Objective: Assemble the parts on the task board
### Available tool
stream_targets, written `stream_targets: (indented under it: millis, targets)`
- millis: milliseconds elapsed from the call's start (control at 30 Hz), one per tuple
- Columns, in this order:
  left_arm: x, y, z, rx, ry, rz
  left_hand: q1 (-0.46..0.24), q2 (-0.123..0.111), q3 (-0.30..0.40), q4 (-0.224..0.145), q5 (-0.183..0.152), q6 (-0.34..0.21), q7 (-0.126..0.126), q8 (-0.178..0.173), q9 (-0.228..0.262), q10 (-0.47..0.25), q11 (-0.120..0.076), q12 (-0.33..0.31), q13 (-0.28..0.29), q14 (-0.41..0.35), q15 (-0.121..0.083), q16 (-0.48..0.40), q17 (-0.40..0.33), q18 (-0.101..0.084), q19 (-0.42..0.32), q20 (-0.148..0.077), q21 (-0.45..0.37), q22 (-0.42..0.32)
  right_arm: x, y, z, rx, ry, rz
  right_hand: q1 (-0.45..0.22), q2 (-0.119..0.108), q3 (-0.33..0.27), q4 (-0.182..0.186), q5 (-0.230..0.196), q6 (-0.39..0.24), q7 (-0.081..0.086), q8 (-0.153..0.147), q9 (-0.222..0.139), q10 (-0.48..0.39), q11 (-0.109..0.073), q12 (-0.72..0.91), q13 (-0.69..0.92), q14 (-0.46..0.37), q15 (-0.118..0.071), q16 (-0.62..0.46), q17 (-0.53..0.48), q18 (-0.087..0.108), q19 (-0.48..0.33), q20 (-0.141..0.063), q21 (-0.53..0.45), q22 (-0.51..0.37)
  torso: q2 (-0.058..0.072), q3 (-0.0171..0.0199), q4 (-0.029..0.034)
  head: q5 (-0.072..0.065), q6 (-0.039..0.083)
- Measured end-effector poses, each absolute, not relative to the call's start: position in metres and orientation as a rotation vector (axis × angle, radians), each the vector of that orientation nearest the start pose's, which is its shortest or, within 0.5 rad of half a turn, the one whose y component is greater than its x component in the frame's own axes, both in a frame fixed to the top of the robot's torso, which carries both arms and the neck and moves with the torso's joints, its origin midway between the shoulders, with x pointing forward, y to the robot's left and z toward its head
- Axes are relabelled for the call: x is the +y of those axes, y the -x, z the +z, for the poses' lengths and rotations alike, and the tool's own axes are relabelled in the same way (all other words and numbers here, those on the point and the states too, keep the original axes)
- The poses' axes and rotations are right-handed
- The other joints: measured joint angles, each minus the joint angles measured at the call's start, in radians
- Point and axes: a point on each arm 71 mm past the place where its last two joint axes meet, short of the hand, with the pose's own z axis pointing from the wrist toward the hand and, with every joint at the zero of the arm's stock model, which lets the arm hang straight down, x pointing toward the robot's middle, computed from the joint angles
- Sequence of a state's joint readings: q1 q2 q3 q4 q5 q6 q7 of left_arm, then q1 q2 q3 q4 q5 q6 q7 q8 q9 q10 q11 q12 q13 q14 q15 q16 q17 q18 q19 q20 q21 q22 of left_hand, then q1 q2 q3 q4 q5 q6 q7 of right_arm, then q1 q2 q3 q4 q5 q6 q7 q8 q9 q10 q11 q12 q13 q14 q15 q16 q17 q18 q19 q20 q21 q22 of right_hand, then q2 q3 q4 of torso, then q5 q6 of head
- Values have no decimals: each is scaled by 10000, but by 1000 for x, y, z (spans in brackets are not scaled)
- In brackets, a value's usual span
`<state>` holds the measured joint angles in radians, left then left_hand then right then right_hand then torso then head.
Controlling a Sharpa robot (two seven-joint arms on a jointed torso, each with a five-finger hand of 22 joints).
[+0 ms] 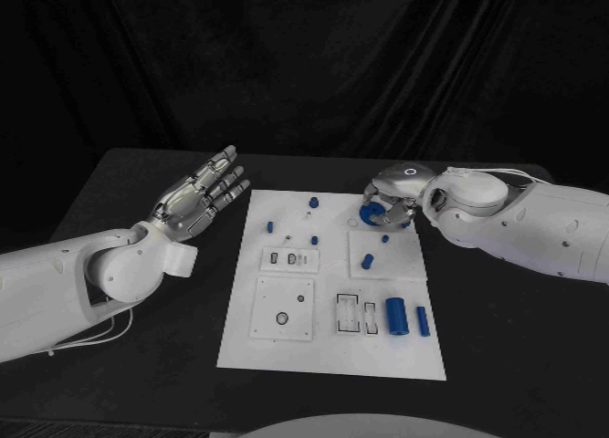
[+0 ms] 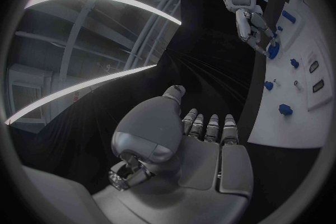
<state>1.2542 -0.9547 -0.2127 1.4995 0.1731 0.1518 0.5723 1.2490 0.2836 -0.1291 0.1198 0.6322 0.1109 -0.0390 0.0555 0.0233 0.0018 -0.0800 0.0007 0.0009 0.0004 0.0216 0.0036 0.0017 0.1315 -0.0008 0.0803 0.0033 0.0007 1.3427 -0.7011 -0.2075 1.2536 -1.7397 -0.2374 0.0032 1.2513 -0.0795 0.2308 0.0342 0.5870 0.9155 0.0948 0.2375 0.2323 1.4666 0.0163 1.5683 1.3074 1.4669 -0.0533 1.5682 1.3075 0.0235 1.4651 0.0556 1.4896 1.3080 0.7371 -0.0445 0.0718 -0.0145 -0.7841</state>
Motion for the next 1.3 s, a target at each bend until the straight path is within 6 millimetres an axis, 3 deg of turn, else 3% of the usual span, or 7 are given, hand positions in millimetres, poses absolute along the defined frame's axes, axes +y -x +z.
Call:
stream_targets:
  millis: [67, 100, 333, 1133, 1200, 1300]
  targets:
    - [259, -469, -199, 14002, 11780, -19309, 0, 0, 0, 0, 0, 0, 0, -1, 0, 0, 0, 0, 0, 0, 0, 0, -2, 0, 0, 0, 0, 0, -197, -533, -185, 16251, 6141, 3868, -16, 15, 0, 0, -35, -16, 16, 27, 192, 0, 0, 0, 0, 0, 0, 0, 0, 0, 0, 0, 33, 0, -1, -1, 0, 4, -5]
    - [259, -469, -199, 14006, 11781, -19309, 0, 0, 0, 0, 0, 0, 0, -1, 0, 0, 0, 0, 0, 0, 0, 0, -2, 0, 0, 0, 0, 0, -195, -533, -184, 16216, 6178, 3909, -25, 25, -1, 0, -40, -20, 20, 27, 727, 0, 0, 0, -1, 0, 0, 0, 0, 1, 0, 0, 42, 1, -2, -3, 0, 5, -8]
    - [258, -469, -200, 14052, 11784, -19324, 0, 0, 0, 1, 0, 0, 0, -2, -1, 0, 0, 0, 1, 0, 0, 0, -8, 0, 0, 0, 0, 0, -174, -533, -177, 15942, 6472, 4263, -26, 24, -1, 0, -40, -33, 32, 28, 1219, 0, -1, 0, -1, 0, 0, 0, 0, 1, 35, 35, 42, -1, -3, -11, 10, -15, -18]
    - [252, -470, -201, 14281, 11794, -19413, 0, 0, -29, -27, 0, 0, 0, 37, -2, 0, -1, 0, 5, 0, 0, 0, -6, 1, 38, 37, 0, 0, -111, -537, -166, 15331, 7321, 5119, -57, -6, 95, 45, -264, -137, 70, -44, 1215, 0, -1, 0, 7, -1, 70, 0, -1, 2, -1, 71, 90, -4, 13, -5, 16, -59, -61]
    - [252, -470, -201, 14297, 11795, -19420, 0, 0, -29, -27, 0, 0, 0, 37, -2, 0, -1, 0, 5, 0, 0, 0, -5, 1, 38, 37, 0, 0, -109, -537, -166, 15315, 7355, 5150, -56, -6, 168, 28, -354, -255, 77, -162, 1199, 0, -1, 0, 6, -1, 70, 0, -1, 2, -2, 70, 90, -4, 13, -6, 15, -48, -48]
    - [252, -470, -201, 14312, 11799, -19422, 0, 0, -29, -27, 0, 0, 0, 37, -2, 0, -1, 0, 5, 0, 0, 0, -4, 0, 38, 37, 0, 0, -110, -536, -166, 15317, 7355, 5153, -286, -101, 233, 71, -1247, -458, 141, -470, 1088, -2, 70, 0, 6, 0, 143, 0, -1, 2, -1, 144, 90, -4, 12, -5, 11, -20, -41]
